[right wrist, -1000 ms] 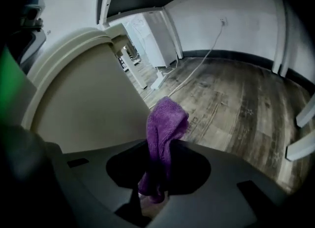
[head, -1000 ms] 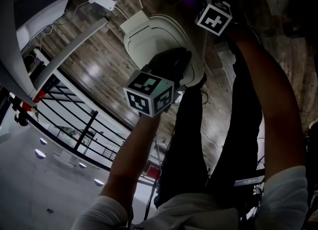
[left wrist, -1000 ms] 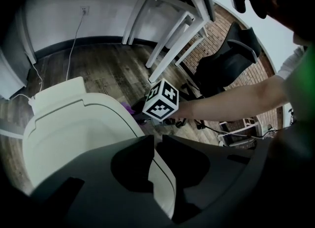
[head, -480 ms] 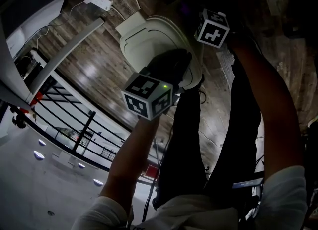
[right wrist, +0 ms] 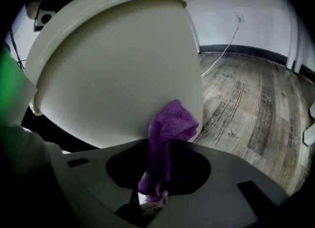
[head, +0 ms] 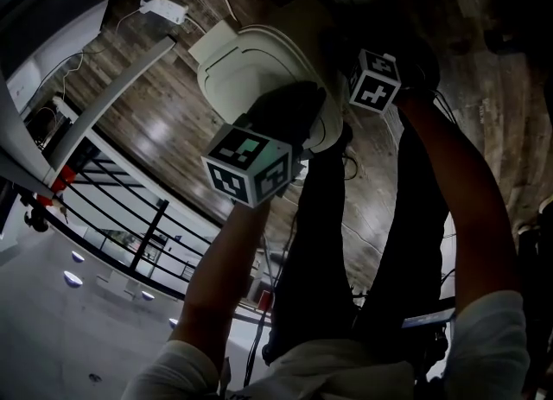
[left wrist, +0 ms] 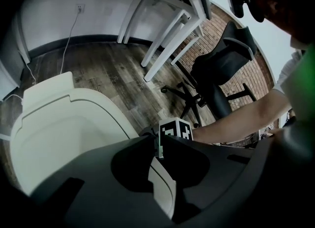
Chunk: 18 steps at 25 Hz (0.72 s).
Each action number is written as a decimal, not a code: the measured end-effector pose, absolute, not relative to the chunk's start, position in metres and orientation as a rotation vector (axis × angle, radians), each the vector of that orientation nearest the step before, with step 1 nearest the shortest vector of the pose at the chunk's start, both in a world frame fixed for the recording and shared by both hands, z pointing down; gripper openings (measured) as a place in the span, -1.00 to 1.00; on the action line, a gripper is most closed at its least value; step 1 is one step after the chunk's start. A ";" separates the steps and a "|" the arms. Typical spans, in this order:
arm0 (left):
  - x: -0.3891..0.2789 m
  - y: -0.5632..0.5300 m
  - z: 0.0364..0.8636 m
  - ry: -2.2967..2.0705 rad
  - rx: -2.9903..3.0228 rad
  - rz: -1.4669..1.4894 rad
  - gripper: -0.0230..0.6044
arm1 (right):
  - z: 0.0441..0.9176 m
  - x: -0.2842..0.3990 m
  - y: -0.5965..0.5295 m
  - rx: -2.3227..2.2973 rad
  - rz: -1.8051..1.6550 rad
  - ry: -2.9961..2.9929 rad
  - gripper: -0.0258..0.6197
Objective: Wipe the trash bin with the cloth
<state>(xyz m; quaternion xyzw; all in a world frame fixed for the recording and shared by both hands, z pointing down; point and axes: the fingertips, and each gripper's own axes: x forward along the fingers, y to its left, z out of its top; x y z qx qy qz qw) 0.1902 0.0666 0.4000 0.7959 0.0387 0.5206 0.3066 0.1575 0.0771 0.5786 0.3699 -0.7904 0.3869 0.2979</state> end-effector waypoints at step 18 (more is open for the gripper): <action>0.188 0.091 0.400 0.155 2.113 1.368 -0.76 | 0.613 0.088 0.189 0.616 1.018 -2.052 -0.60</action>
